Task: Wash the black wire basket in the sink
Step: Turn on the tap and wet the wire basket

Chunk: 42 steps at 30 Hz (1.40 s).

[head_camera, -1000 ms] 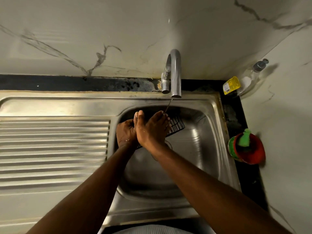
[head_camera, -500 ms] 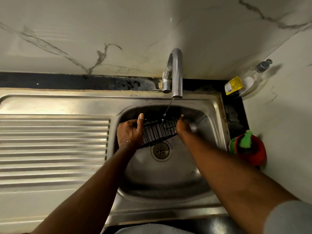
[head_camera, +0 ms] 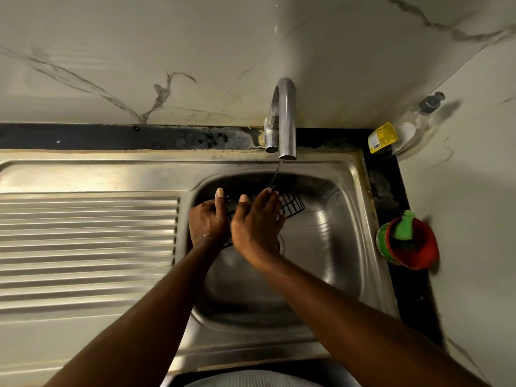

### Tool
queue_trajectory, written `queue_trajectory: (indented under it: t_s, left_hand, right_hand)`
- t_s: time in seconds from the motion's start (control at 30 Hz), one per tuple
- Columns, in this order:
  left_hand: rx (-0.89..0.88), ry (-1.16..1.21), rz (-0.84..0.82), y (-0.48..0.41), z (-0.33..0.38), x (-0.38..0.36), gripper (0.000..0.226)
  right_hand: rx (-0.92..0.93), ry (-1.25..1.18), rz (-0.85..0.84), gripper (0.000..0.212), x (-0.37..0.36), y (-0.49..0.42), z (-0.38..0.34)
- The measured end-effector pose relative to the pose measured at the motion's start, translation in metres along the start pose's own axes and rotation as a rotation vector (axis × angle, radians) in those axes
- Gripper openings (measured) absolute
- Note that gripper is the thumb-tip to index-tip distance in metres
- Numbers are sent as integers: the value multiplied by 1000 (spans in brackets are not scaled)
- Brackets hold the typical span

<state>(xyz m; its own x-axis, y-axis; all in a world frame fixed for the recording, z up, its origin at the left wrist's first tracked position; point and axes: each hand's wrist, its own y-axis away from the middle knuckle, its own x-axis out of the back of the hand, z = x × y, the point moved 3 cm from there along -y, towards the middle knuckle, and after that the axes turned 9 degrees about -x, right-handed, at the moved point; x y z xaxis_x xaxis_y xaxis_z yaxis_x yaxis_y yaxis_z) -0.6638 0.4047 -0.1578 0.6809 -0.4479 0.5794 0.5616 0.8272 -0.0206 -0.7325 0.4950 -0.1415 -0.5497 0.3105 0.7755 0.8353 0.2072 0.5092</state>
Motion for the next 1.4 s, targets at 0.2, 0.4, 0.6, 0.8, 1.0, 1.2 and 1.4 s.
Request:
queue_trajectory:
  t_s: [0.2,0.4,0.6,0.8,1.0,1.2,1.4]
  left_hand:
    - [21,27,-25,-10,0,-1,79]
    - [-45,8,7,-29,17,-2,69]
    - [-19,-17,12,-26,16,-3,76]
    - [18,-2,26,-11,9,-4,82]
    - [38,64,17,-14,9,0,76]
    - [235,165,-12,-10,-21,1,67]
    - [186,225,-124,-23,-20,-8,49]
  right_hand:
    - [-12,-94,50,91,0,7,-13]
    - [-227,-158,5,92,19,-45,-22]
    - [-406,-188,16,77,30,-113,8]
    - [-440,-385,-21,66,27,-145,37]
    - [-420,-474,-71,60,20,-165,72]
    - [-202,-284,-9,61,65,-140,73]
    - [-93,-178,26,49,96,-105,35]
